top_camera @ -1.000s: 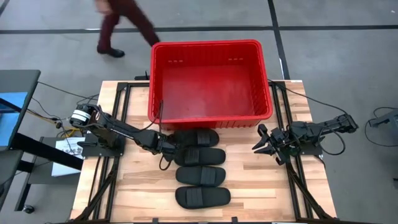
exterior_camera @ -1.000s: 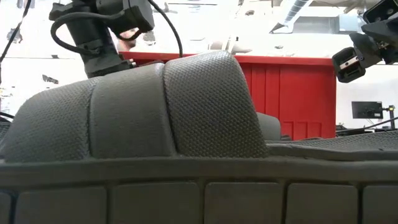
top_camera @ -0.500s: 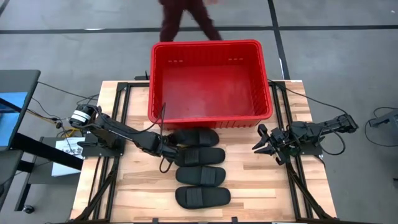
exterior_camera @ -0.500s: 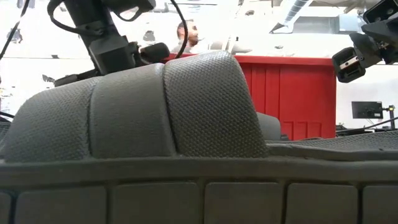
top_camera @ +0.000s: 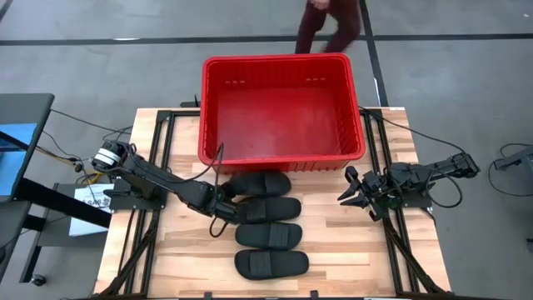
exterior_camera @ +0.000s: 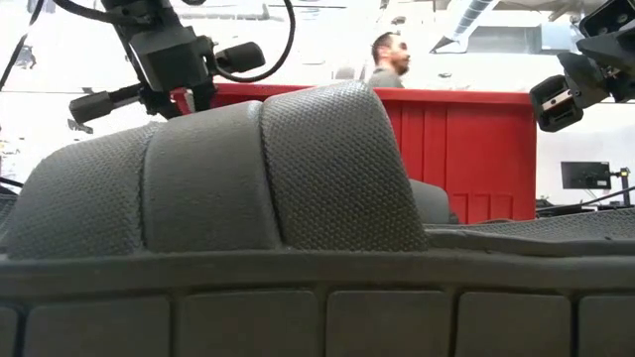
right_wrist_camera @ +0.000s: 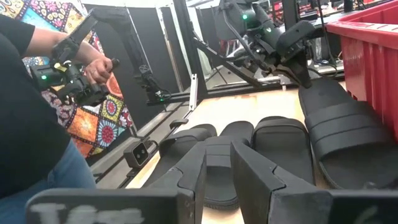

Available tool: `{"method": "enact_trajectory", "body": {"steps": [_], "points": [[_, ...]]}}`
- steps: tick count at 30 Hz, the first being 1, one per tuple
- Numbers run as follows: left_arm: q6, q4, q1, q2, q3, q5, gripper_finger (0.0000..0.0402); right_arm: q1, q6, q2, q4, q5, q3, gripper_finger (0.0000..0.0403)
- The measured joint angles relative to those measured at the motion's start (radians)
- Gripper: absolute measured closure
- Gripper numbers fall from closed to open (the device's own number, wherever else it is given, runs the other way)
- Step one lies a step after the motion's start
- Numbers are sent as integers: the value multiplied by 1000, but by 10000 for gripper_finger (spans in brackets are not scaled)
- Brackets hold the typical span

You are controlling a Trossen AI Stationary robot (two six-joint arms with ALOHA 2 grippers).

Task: Pick and place slides into bin
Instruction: Put the black slipper into the red bin

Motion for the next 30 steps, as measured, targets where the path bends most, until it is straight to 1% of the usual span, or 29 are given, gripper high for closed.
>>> {"method": "enact_trajectory", "body": {"steps": [14,30], "points": [[-156,-146,-64,0,73,-77,401,0,0,0,0,0,0,338],[-379,-369,-189,0,158,-96,401,0,0,0,0,0,0,338]]}}
